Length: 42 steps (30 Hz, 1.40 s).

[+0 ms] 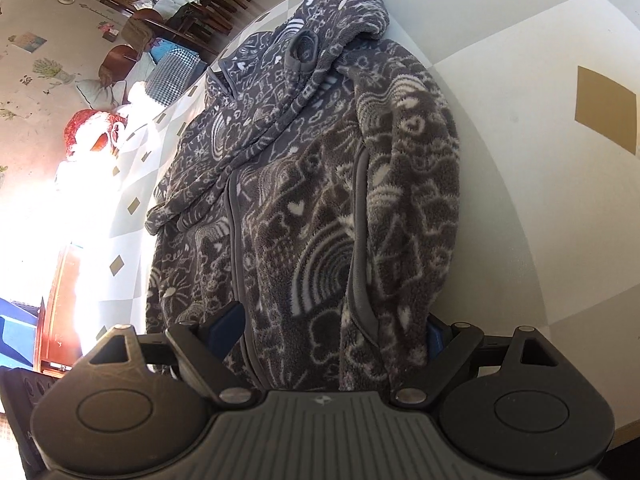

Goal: Fold clothes
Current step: 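Close both grippers on the jacket hem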

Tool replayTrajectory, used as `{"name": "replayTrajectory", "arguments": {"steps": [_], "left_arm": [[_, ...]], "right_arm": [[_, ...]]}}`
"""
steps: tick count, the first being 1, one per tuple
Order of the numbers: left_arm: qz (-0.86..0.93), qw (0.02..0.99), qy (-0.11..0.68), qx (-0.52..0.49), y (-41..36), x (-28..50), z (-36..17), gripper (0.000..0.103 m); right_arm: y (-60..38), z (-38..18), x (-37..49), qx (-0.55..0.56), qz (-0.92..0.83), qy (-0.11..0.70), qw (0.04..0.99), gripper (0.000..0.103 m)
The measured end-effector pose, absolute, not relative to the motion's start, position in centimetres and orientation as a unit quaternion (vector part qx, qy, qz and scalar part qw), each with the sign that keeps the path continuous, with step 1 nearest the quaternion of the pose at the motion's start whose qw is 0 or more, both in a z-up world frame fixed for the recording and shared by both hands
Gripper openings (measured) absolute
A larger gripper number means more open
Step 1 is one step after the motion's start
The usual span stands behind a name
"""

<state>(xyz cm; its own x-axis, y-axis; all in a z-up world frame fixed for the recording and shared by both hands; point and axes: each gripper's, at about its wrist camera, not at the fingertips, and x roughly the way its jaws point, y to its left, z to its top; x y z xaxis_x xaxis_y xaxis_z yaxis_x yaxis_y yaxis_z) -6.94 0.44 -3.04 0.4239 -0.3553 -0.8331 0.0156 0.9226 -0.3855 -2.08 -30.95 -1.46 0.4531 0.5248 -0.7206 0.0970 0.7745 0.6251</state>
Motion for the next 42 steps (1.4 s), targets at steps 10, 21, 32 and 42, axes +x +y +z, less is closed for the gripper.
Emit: {"name": "replayTrajectory", "arguments": {"steps": [10, 21, 32, 42], "left_arm": [[-0.141, 0.828, 0.515, -0.170, -0.5, -6.3, -3.1, 0.103], [-0.131, 0.824, 0.511, -0.207, 0.7, -6.4, -3.3, 0.103], [-0.169, 0.821, 0.512, -0.188, -0.6, -6.6, -3.6, 0.103], [-0.161, 0.832, 0.505, -0.167, -0.6, -7.1, -3.4, 0.090]], "right_arm": [[-30.4, -1.3, -2.1, 0.298, 0.141, 0.501, 0.800, 0.087], [-31.1, -1.2, -2.4, 0.288, 0.109, 0.511, 0.802, 0.081], [-27.7, -1.8, -2.6, 0.225, 0.166, 0.535, 0.797, 0.081], [-28.2, -2.0, -2.8, 0.244, 0.150, 0.533, 0.796, 0.064]]}}
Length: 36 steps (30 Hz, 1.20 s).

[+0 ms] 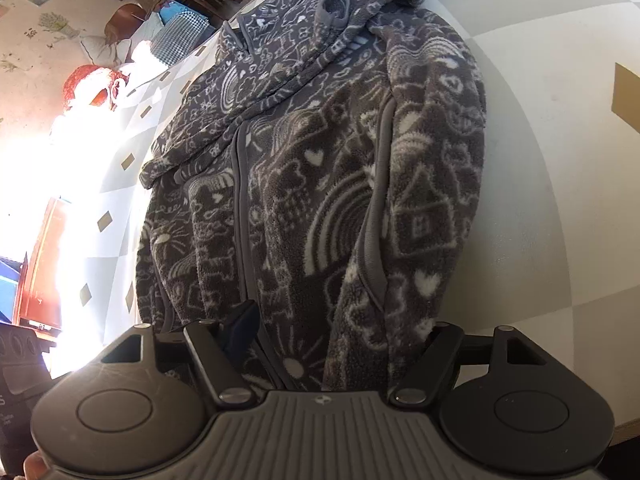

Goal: Fold clothes
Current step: 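Close both grippers on the jacket hem, then lift the held hem with both grippers and carry it toward the collar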

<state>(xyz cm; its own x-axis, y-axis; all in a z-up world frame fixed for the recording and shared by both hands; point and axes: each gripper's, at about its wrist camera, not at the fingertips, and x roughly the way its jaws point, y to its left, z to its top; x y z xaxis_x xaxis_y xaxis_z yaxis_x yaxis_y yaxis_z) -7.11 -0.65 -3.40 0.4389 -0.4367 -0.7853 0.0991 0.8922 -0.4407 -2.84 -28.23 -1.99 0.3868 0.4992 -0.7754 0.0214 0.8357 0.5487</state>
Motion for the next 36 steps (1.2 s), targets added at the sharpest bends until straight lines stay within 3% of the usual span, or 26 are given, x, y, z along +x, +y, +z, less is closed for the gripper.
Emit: {"name": "replayTrajectory", "arguments": {"steps": [3, 4, 6, 7, 16, 26, 32, 36], "left_arm": [[-0.156, 0.838, 0.499, -0.156, -0.8, -7.3, -3.3, 0.081], [-0.155, 0.840, 0.496, -0.155, -0.8, -7.4, -3.2, 0.067], [-0.155, 0.843, 0.489, -0.161, -0.7, -7.4, -3.1, 0.050], [-0.154, 0.844, 0.486, -0.167, -0.5, -7.4, -3.0, 0.048], [-0.158, 0.846, 0.450, -0.238, 1.2, -7.4, -0.9, 0.043], [-0.176, 0.853, 0.428, -0.242, 0.9, -6.6, 2.3, 0.043], [-0.167, 0.848, 0.443, -0.238, 1.3, -5.1, 2.4, 0.044], [-0.146, 0.835, 0.476, -0.235, 1.3, -4.9, 0.5, 0.051]], "right_arm": [[-28.0, -1.8, -3.0, 0.225, 0.144, 0.533, 0.803, 0.055], [-28.0, -1.7, -3.0, 0.222, 0.143, 0.531, 0.806, 0.049], [-28.1, -1.5, -3.1, 0.221, 0.145, 0.523, 0.810, 0.034], [-28.2, -1.3, -3.2, 0.225, 0.148, 0.518, 0.812, 0.030], [-29.1, 1.5, -3.6, 0.265, 0.184, 0.472, 0.820, 0.024], [-27.5, 6.3, -2.9, 0.212, 0.241, 0.442, 0.837, 0.024], [-27.5, 7.1, -0.8, 0.214, 0.249, 0.460, 0.825, 0.024], [-27.3, 5.0, -0.8, 0.207, 0.210, 0.492, 0.819, 0.025]]}}
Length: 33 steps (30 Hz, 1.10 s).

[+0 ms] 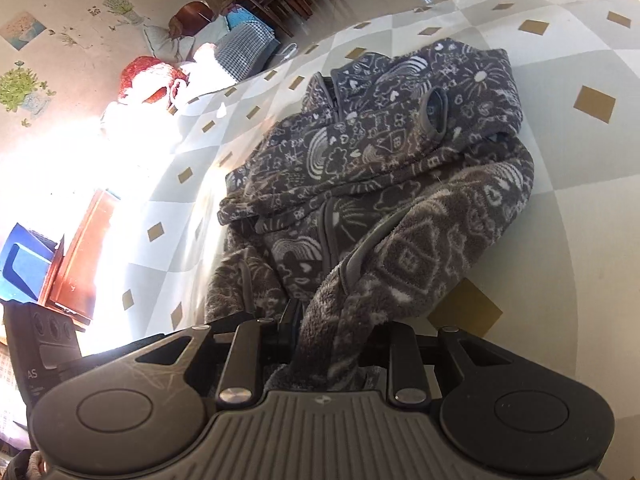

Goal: Fold clothes
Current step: 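Lift the held hem with both grippers and carry it toward the collar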

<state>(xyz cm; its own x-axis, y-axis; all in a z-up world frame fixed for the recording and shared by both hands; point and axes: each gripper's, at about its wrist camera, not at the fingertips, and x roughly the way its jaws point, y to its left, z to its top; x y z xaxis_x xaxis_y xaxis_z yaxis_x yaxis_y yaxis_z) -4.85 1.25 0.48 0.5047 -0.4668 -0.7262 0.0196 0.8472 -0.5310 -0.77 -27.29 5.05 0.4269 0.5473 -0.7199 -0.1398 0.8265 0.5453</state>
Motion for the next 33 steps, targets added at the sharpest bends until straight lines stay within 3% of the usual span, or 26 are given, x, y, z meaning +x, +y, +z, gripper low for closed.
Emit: {"name": "replayTrajectory", "arguments": {"steps": [5, 10, 27, 29, 30, 33], "left_arm": [[-0.113, 0.823, 0.501, -0.242, 2.3, -4.9, -1.8, 0.061], [-0.107, 0.819, 0.497, -0.266, 3.3, -5.0, -2.4, 0.072], [-0.128, 0.832, 0.484, -0.238, 1.9, -5.1, -2.4, 0.098], [-0.129, 0.837, 0.481, -0.228, 1.5, -5.3, -2.3, 0.097], [-0.128, 0.840, 0.477, -0.224, 1.4, -5.3, -2.3, 0.091], [-0.131, 0.846, 0.474, -0.208, 1.0, -5.4, -2.2, 0.053]], "right_arm": [[-28.0, 2.3, -0.9, 0.226, 0.178, 0.513, 0.809, 0.030], [-29.7, 0.9, -0.6, 0.252, 0.140, 0.528, 0.799, 0.050], [-29.9, -0.3, -0.6, 0.266, 0.147, 0.528, 0.793, 0.059], [-29.3, -0.5, -0.7, 0.261, 0.160, 0.530, 0.791, 0.059], [-29.0, -0.5, -0.8, 0.255, 0.166, 0.530, 0.791, 0.058], [-28.0, -0.6, -1.1, 0.231, 0.178, 0.528, 0.797, 0.043]]}}
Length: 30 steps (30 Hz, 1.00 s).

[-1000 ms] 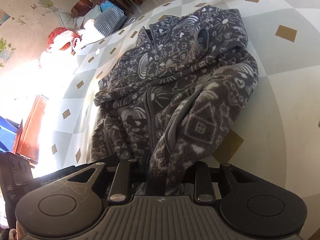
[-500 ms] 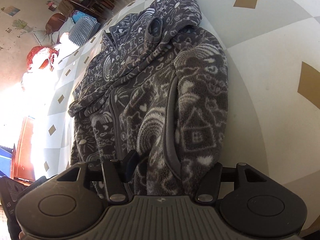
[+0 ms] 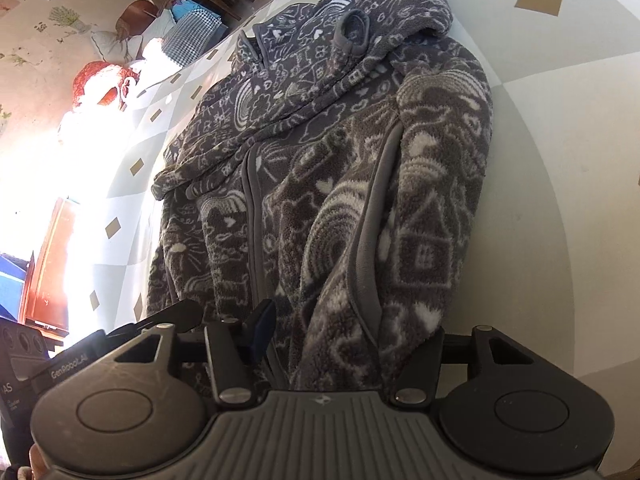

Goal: Fold clothes
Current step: 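Lift the held hem with both grippers and carry it toward the collar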

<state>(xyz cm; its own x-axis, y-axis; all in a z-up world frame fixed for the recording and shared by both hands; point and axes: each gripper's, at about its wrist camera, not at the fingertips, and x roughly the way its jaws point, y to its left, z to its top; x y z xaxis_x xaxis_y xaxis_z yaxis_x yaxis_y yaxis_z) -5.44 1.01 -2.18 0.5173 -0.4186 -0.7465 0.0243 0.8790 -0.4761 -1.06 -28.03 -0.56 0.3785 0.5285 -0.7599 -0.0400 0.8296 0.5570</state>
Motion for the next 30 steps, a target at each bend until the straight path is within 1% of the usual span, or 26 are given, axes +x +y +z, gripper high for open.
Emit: {"name": "replayTrajectory", "arguments": {"steps": [1, 2, 4, 7, 14, 19, 23, 25, 30], "left_arm": [[-0.129, 0.847, 0.473, -0.204, 1.0, -5.5, -2.2, 0.046], [-0.127, 0.848, 0.473, -0.203, 1.0, -5.6, -2.2, 0.044], [-0.121, 0.849, 0.471, -0.204, 1.2, -5.7, -2.2, 0.039], [-0.116, 0.853, 0.470, -0.196, 1.2, -5.9, -2.1, 0.035], [-0.108, 0.855, 0.467, -0.200, 1.6, -6.4, -1.6, 0.032], [-0.113, 0.850, 0.462, -0.227, 2.1, -6.4, -1.0, 0.030], [-0.113, 0.855, 0.457, -0.219, 2.0, -6.5, 0.1, 0.029], [-0.115, 0.858, 0.451, -0.218, 2.0, -6.6, 0.8, 0.026], [-0.126, 0.858, 0.436, -0.238, 2.5, -6.5, 2.3, 0.026]], "right_arm": [[-27.8, -0.6, -1.2, 0.224, 0.180, 0.528, 0.799, 0.038], [-27.6, -0.6, -1.3, 0.217, 0.182, 0.528, 0.801, 0.036], [-27.4, -0.5, -1.5, 0.206, 0.184, 0.524, 0.805, 0.027], [-27.4, -0.1, -1.9, 0.201, 0.190, 0.514, 0.812, 0.021], [-27.9, 0.7, -2.4, 0.228, 0.200, 0.497, 0.813, 0.019], [-28.0, 1.8, -2.7, 0.242, 0.221, 0.479, 0.815, 0.019], [-28.1, 3.2, -2.8, 0.250, 0.235, 0.464, 0.817, 0.018], [-28.1, 4.0, -2.9, 0.252, 0.244, 0.456, 0.818, 0.018], [-28.2, 5.5, -2.6, 0.260, 0.257, 0.444, 0.818, 0.018]]}}
